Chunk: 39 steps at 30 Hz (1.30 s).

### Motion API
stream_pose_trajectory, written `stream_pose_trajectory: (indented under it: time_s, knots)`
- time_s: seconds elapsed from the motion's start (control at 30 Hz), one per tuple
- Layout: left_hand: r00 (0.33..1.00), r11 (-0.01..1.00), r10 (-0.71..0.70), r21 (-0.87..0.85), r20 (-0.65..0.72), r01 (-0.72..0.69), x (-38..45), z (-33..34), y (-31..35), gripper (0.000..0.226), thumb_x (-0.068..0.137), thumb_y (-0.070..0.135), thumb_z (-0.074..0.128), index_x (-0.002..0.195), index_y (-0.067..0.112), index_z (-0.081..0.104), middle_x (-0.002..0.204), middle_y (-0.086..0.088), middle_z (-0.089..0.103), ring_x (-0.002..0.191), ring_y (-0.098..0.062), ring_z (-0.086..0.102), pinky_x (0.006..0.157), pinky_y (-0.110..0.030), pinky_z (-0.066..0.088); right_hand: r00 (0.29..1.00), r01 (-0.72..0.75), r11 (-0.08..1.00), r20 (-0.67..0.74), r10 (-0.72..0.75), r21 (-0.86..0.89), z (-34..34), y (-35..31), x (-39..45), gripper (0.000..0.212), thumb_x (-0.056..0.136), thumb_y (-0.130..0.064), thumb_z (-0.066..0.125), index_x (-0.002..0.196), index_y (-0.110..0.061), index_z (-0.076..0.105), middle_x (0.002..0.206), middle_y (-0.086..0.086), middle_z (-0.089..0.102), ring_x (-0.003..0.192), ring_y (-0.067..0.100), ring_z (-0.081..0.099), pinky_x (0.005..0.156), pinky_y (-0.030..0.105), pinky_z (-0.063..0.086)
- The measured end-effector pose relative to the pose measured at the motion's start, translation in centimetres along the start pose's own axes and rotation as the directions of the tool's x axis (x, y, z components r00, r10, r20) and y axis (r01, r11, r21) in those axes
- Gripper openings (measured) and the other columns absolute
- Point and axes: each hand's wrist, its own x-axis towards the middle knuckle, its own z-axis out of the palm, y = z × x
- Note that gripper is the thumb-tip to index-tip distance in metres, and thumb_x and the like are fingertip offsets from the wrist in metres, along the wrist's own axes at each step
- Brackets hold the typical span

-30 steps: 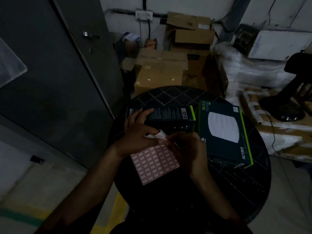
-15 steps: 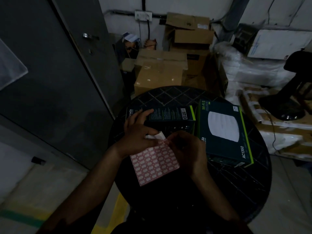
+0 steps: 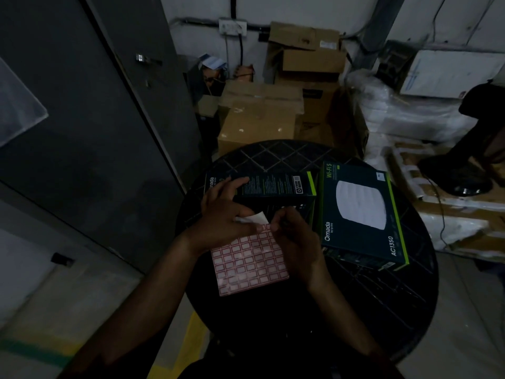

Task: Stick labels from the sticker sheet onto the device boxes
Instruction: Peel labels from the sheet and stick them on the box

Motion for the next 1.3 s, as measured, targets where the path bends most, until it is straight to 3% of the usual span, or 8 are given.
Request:
stream_pose_trajectory:
  time_s: [0.3,0.43,0.57,0.67,0.8,1.07,1.17,1.3]
  knots:
    - [0.998,0.998,-0.027,-0.054,0.062,0.030,-0.2,-0.5,0.4,0.012,0.079,0.044,0.077,0.075,0.051,0.068,0.150,0.035,0.010,0.145,-0.002,-0.010,0.109,-0.030,-0.013,0.995,0.057,0.969,0.070,-0.075,0.240,0.4,0.7,-0.1,0.008,0.096,-0.014,0.049,0.090,-0.012,0.053,0.088,0.004,0.060,0.080,0.013,0.054,0.068,0.028,0.045]
    - [0.999,1.000,-0.008,-0.001,0.051,0.008,0.0,-0.3,-0.3,0.007,0.076,0.051,0.075,0.081,0.046,0.074,0.149,0.037,0.009,0.144,-0.001,-0.008,0.112,-0.034,-0.012,0.994,0.057,0.897,0.062,-0.093,0.438,0.2,0.9,0.0,0.015,0.101,-0.016,0.046,0.094,-0.003,0.047,0.108,0.032,0.056,0.091,0.029,0.056,0.073,0.044,0.045]
    - [0.998,0.999,-0.015,0.032,0.067,0.013,0.2,-0.3,-0.3,0.008,0.080,0.042,0.077,0.086,0.037,0.078,0.148,0.037,0.007,0.144,-0.001,-0.009,0.111,-0.033,-0.010,1.000,-0.011,0.921,0.024,0.002,0.389,-1.5,1.5,0.6,0.009,0.102,-0.018,0.050,0.105,-0.010,0.052,0.126,0.004,0.063,0.130,0.013,0.055,0.105,0.040,0.046]
    - [0.996,1.000,0.003,0.012,0.089,-0.004,0.2,-0.4,-0.2,0.008,0.077,0.047,0.078,0.078,0.048,0.070,0.149,0.036,0.006,0.146,-0.005,-0.010,0.113,-0.036,-0.011,0.990,-0.109,0.922,0.124,0.067,0.372,-2.6,2.5,1.2,0.035,0.094,-0.027,0.063,0.124,-0.032,0.046,0.136,-0.006,0.056,0.132,0.015,0.053,0.102,0.037,0.049]
    - [0.998,0.999,0.030,0.035,0.062,-0.032,0.3,-0.1,-0.5,0.029,0.060,0.072,0.058,0.079,0.052,0.067,0.149,0.036,0.005,0.145,-0.004,-0.011,0.118,-0.040,-0.007,0.979,-0.170,0.870,0.182,0.094,0.464,-2.9,3.9,1.2,0.077,0.081,-0.003,0.074,0.137,-0.040,0.036,0.131,0.008,0.060,0.120,0.023,0.063,0.094,0.046,0.056]
    - [0.963,0.986,0.058,0.165,-0.264,-0.014,0.0,2.0,-0.1,0.030,0.065,0.033,0.061,0.092,0.031,0.048,0.154,0.020,0.034,0.147,-0.015,0.013,0.103,-0.029,0.006,0.976,-0.188,0.979,-0.093,0.195,0.080,-1.6,14.0,-0.4,0.073,0.079,-0.001,0.080,0.132,-0.031,0.040,0.121,-0.013,0.056,0.105,-0.006,0.059,0.084,0.024,0.056]
    - [0.960,0.972,0.087,0.235,-0.266,-0.023,-0.3,2.2,-0.3,0.036,0.070,0.020,0.065,0.099,0.029,0.047,0.155,0.019,0.033,0.148,-0.017,0.013,0.107,-0.038,0.013,0.945,-0.304,0.953,-0.136,0.298,-0.020,-1.4,18.5,-1.8,0.071,0.071,-0.032,0.084,0.127,-0.034,0.042,0.113,-0.007,0.062,0.104,0.013,0.065,0.082,0.032,0.054]
    - [0.950,0.967,0.087,0.255,-0.299,-0.009,-0.2,2.5,-0.5,0.045,0.083,0.017,0.063,0.124,0.031,0.049,0.154,0.019,0.037,0.148,-0.019,0.015,0.112,-0.042,0.013,0.944,-0.323,0.925,-0.136,0.300,-0.201,-1.3,22.3,-2.9,0.075,0.076,-0.009,0.079,0.135,-0.034,0.039,0.129,-0.003,0.053,0.124,0.022,0.053,0.094,0.030,0.043]
